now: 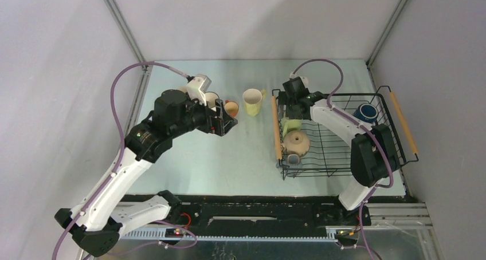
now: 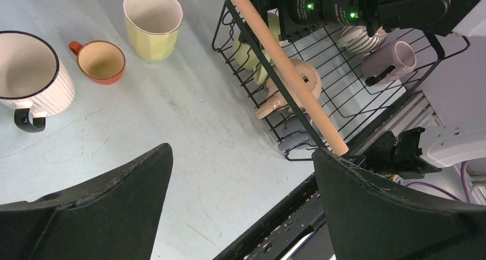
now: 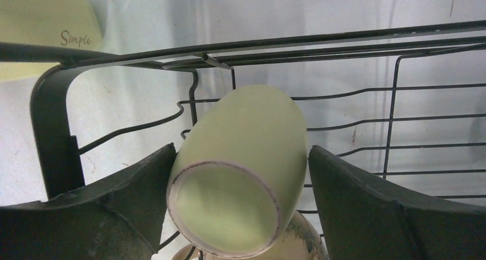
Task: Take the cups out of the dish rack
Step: Unload the cup from the dish rack.
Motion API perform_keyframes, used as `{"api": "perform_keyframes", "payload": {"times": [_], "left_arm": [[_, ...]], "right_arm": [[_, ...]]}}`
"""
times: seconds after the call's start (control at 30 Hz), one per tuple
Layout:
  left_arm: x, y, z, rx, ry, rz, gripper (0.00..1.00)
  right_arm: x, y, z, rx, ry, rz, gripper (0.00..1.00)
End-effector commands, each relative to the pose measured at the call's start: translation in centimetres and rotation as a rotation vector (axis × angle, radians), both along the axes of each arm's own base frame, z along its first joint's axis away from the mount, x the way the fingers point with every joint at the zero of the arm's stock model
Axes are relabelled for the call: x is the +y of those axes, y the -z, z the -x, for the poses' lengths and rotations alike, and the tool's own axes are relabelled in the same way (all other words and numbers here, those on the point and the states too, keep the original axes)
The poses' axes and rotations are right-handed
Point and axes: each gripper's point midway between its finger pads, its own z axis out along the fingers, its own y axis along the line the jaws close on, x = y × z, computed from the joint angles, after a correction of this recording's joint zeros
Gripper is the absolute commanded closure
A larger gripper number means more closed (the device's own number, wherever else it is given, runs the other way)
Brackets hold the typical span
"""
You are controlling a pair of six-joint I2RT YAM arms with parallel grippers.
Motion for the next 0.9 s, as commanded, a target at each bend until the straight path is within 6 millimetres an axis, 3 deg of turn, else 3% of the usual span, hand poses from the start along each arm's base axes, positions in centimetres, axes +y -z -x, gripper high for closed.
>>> {"api": "perform_keyframes", "payload": {"times": [0.0, 0.17, 0.33, 0.6, 0.87], "left_arm": [[-0.2, -0.4, 0.3, -0.010, 0.009, 0.035, 0.00], [-0.3, -0.2, 0.3, -0.006, 0.013, 0.033, 0.00], [-0.5, 0.2, 0.3, 0.003, 0.021, 0.038, 0.00], [-0.7, 0.8, 0.3, 0.013, 0.027, 0.041, 0.00], [-1.0, 1.3, 0.2, 0.026, 0.033, 0.041, 0.00]], "right_arm": [[-0.8, -0.1, -0.2, -0.019, 0.022, 0.060, 0.12], [-2.1, -0.6, 0.1, -0.028, 0.065, 0.100, 0.21], [-3.6, -1.4, 0.2, -0.034, 0.117, 0.110, 0.21], [-3.0, -0.7, 0.8, -0.008, 0.095, 0.076, 0.07], [-2.2, 1.1, 1.3, 0.033, 0.084, 0.081, 0.04]]}}
